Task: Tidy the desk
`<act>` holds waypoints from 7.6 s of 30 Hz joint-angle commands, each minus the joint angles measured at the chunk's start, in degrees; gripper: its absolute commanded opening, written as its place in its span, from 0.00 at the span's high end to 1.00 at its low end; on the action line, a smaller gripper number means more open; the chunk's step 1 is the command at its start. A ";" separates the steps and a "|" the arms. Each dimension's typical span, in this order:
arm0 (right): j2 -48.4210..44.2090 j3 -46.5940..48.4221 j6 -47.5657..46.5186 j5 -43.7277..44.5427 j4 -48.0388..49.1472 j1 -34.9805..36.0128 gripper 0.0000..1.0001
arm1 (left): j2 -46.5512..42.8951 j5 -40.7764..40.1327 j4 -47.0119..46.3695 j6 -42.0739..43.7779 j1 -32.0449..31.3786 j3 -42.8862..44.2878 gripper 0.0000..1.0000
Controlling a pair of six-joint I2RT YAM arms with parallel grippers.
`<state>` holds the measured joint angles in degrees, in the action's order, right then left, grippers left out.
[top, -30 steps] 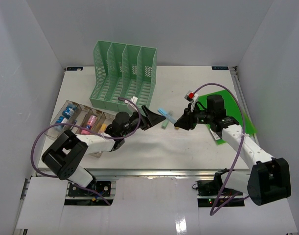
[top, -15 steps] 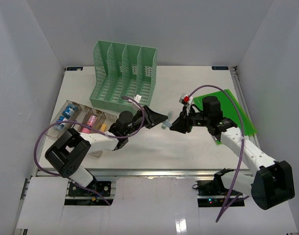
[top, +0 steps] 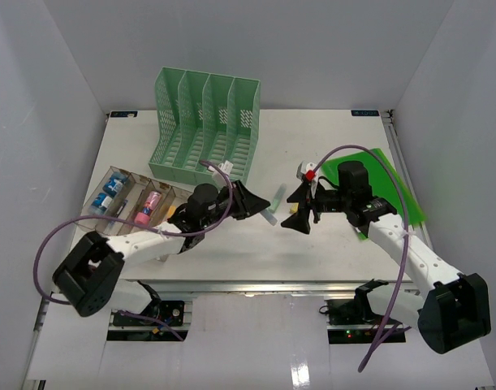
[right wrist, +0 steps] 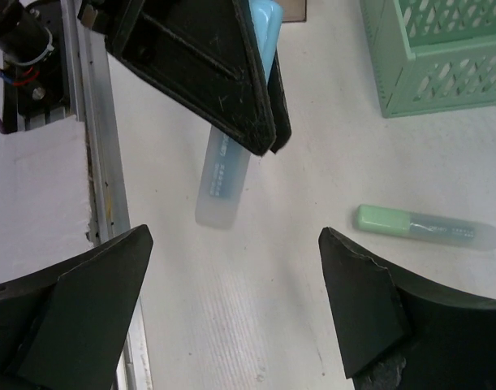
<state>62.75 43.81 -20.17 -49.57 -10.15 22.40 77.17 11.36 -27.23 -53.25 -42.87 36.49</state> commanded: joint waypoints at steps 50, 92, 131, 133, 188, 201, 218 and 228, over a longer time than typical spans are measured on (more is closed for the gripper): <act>29.28 23.08 -93.43 20.69 -41.74 -0.70 0.07 | -22.70 -13.49 63.39 40.40 23.23 14.79 0.02; 40.34 40.63 -64.97 44.91 -42.46 30.87 0.91 | -62.05 2.13 54.26 15.07 23.14 11.50 0.02; 57.68 61.15 -52.52 52.39 -10.77 50.02 0.31 | -66.27 2.70 56.76 13.96 23.10 13.87 0.02; 52.83 56.36 -50.41 50.09 -12.02 49.01 0.32 | -66.09 3.63 56.51 15.17 23.13 12.92 0.02; -7.47 -1.46 7.41 0.27 4.26 -33.46 0.06 | 47.51 -20.08 55.28 39.64 -5.22 60.10 0.63; -7.82 -1.62 6.99 0.09 4.17 -33.39 0.05 | 16.12 -24.18 55.44 39.89 -5.20 37.81 0.90; -7.50 -2.07 6.66 -0.64 4.26 -33.62 0.05 | -6.83 -32.46 61.81 49.62 19.79 17.20 0.90; -7.03 -2.59 4.74 0.07 4.10 -33.92 0.05 | -4.85 -33.99 60.36 50.79 21.92 12.49 0.68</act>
<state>55.24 41.70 -13.91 -49.46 -7.65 -11.23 73.95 -20.82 34.27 -3.68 -22.11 51.18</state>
